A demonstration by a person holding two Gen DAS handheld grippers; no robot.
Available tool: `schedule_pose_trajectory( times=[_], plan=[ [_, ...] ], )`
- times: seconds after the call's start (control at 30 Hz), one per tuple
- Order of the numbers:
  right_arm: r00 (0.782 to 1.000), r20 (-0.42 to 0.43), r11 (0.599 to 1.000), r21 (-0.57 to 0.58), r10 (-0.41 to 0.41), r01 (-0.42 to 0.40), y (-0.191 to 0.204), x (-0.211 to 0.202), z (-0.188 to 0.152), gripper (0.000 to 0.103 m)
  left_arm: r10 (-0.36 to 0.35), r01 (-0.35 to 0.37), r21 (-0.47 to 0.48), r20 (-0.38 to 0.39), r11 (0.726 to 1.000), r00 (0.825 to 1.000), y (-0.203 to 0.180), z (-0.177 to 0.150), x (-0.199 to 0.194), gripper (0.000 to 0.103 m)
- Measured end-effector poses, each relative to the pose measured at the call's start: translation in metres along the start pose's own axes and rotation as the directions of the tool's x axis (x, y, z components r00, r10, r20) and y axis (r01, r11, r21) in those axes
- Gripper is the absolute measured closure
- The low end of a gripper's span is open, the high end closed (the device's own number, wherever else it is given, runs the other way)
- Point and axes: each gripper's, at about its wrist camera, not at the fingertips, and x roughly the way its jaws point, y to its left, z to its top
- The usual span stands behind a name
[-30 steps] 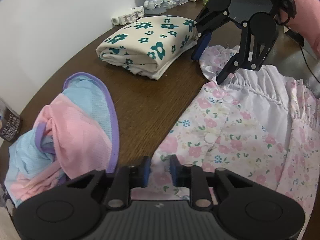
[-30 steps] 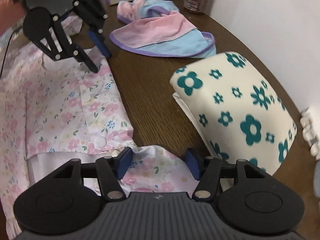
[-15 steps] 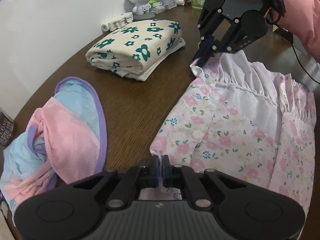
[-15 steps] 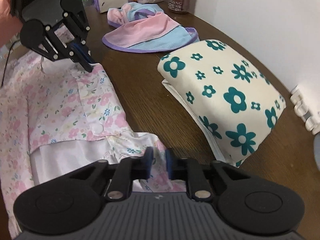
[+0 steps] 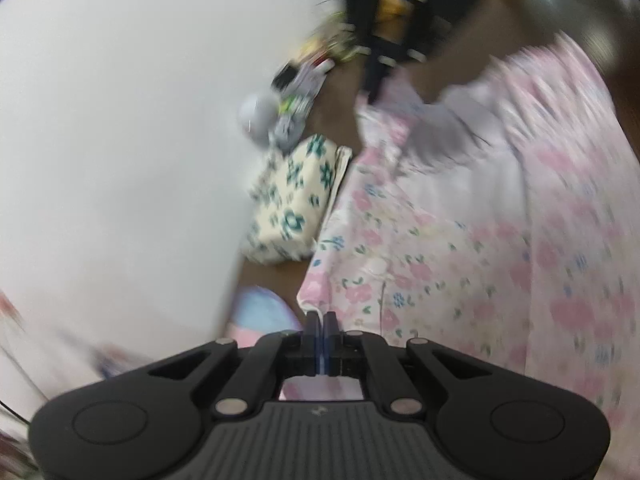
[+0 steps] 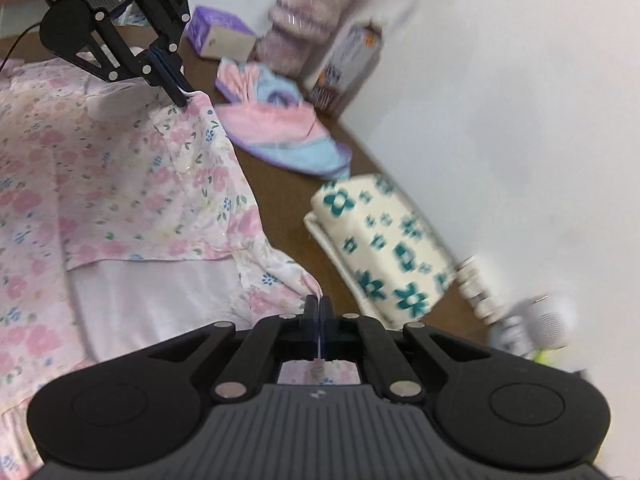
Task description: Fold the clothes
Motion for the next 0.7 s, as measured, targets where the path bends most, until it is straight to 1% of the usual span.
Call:
schedule_pose_trajectory(
  times=[0.03, 0.1, 0.23, 0.3, 0.33, 0.37, 0.47, 0.5, 0.57, 0.63, 0.7],
  plan=[
    [0.999, 0.020, 0.999, -0.023, -0.041, 0.042, 0.009, -0.012, -0.001, 0.103, 0.007, -0.007, 0.033, -0.002, 0.999, 1.000, -0.010, 0.000, -0.005, 0.102],
    [0.994, 0.057, 0.994, -0.041, -0.096, 0.099, 0.024, -0.033, -0.004, 0.103, 0.023, -0.022, 0.099, -0.005, 0.995, 1.000, -0.030, 0.000, -0.015, 0.102],
    [0.987, 0.089, 0.986, -0.080, -0.137, 0.144, 0.063, -0.063, -0.018, 0.103, 0.053, -0.050, 0.230, -0.008, 0.972, 0.999, -0.070, -0.001, -0.035, 0.103],
    [0.982, 0.099, 0.978, -0.123, -0.159, 0.170, 0.088, -0.073, -0.028, 0.103, 0.069, -0.063, 0.294, -0.007, 0.954, 0.998, -0.089, -0.001, -0.045, 0.103],
    [0.979, 0.102, 0.968, -0.163, -0.178, 0.193, 0.103, -0.076, -0.034, 0.103, 0.076, -0.070, 0.325, -0.007, 0.943, 0.997, -0.099, -0.002, -0.050, 0.103],
    [0.975, 0.105, 0.956, -0.199, -0.196, 0.214, 0.116, -0.076, -0.039, 0.103, 0.084, -0.076, 0.356, -0.006, 0.931, 0.996, -0.109, -0.002, -0.055, 0.103],
    [0.971, 0.108, 0.934, -0.266, -0.215, 0.237, 0.147, -0.080, -0.047, 0.103, 0.107, -0.094, 0.447, -0.003, 0.889, 0.994, -0.139, -0.002, -0.070, 0.103],
    [0.969, 0.114, 0.930, -0.274, -0.220, 0.244, 0.155, -0.081, -0.049, 0.103, 0.113, -0.099, 0.463, -0.003, 0.881, 0.994, -0.147, -0.003, -0.074, 0.103],
    [0.963, 0.123, 0.921, -0.285, -0.241, 0.267, 0.165, -0.084, -0.050, 0.103, 0.123, -0.106, 0.459, -0.007, 0.882, 0.992, -0.152, -0.003, -0.077, 0.103],
    [0.956, 0.129, 0.909, -0.300, -0.262, 0.290, 0.175, -0.089, -0.052, 0.103, 0.125, -0.105, 0.447, -0.015, 0.888, 0.992, -0.157, -0.005, -0.081, 0.103],
    [0.953, 0.141, 0.906, -0.298, -0.269, 0.300, 0.180, -0.097, -0.053, 0.103, 0.117, -0.093, 0.434, -0.028, 0.896, 0.993, -0.161, -0.007, -0.081, 0.102]
  ],
)
